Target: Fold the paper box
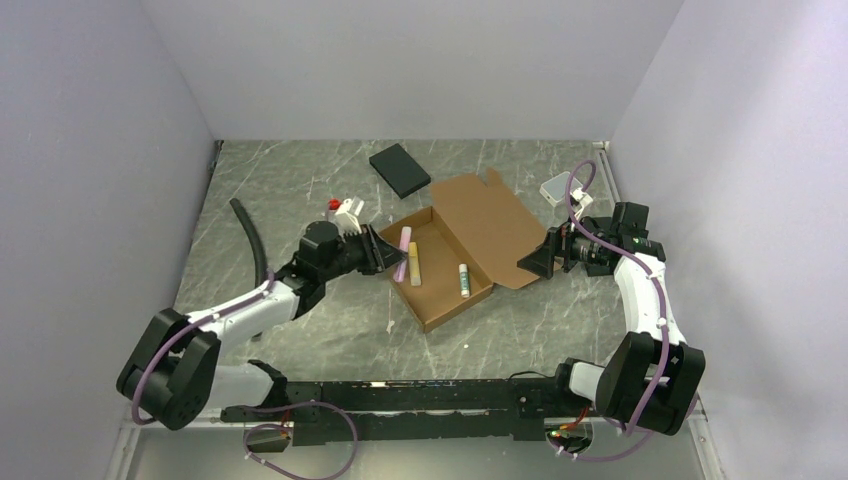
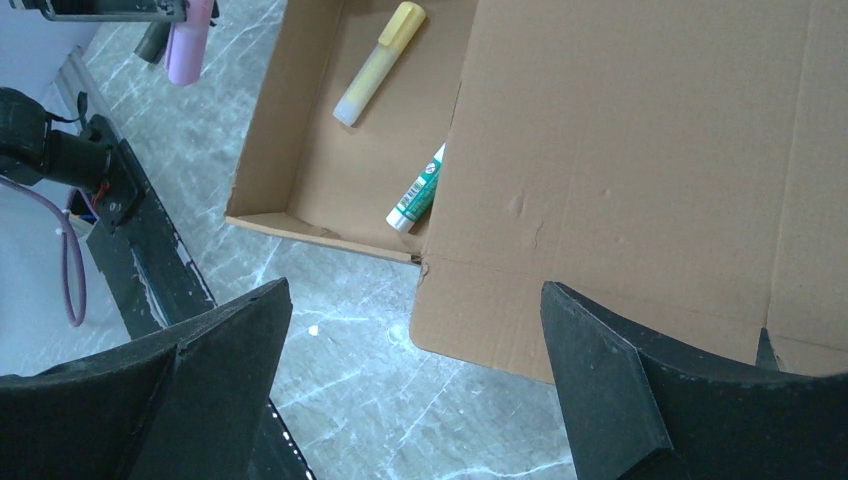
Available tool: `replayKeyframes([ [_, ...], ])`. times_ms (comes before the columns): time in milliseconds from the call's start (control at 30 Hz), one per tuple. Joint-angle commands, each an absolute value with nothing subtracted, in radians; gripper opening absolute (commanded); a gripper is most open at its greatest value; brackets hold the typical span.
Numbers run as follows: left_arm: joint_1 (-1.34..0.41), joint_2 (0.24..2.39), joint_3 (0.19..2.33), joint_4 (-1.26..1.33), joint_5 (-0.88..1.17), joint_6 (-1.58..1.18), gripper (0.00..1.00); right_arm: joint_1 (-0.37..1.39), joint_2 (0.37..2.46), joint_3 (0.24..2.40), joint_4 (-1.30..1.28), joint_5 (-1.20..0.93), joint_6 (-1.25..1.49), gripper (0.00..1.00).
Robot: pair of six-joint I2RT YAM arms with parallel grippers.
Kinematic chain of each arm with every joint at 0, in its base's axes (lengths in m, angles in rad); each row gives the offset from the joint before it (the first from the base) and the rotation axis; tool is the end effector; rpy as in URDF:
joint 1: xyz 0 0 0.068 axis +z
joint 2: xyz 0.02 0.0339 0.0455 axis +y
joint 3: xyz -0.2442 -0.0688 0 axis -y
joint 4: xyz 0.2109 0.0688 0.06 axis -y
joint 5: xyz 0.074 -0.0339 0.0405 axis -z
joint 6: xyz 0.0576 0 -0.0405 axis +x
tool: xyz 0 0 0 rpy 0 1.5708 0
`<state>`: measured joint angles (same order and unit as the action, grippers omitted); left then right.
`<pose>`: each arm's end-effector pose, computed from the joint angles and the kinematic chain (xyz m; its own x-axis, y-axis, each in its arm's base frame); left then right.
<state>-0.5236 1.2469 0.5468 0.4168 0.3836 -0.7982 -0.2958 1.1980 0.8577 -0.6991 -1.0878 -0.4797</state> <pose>0.2183 -0.1510 0.2194 -0.7238 -0.3489 -0.5953 0.3675 0.5352 -0.7606 0.2071 -0.0098 0.2402 -0.5959 -0.0425 -0.8019 -0.6413 0.6262 0.4434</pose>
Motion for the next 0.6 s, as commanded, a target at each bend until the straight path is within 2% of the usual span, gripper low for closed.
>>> replayKeyframes([
  [0, -0.576, 1.287, 0.628, 0.398, 0.345, -0.743, 0.0, -0.302, 1.192, 0.896, -0.684, -1.125, -0.501, 1.0],
  [567, -0.664, 1.378, 0.703, 0.375, 0.309, -0.711, 0.0, -0.302, 1.191, 0.897, -0.687, -1.129, -0.504, 1.0],
])
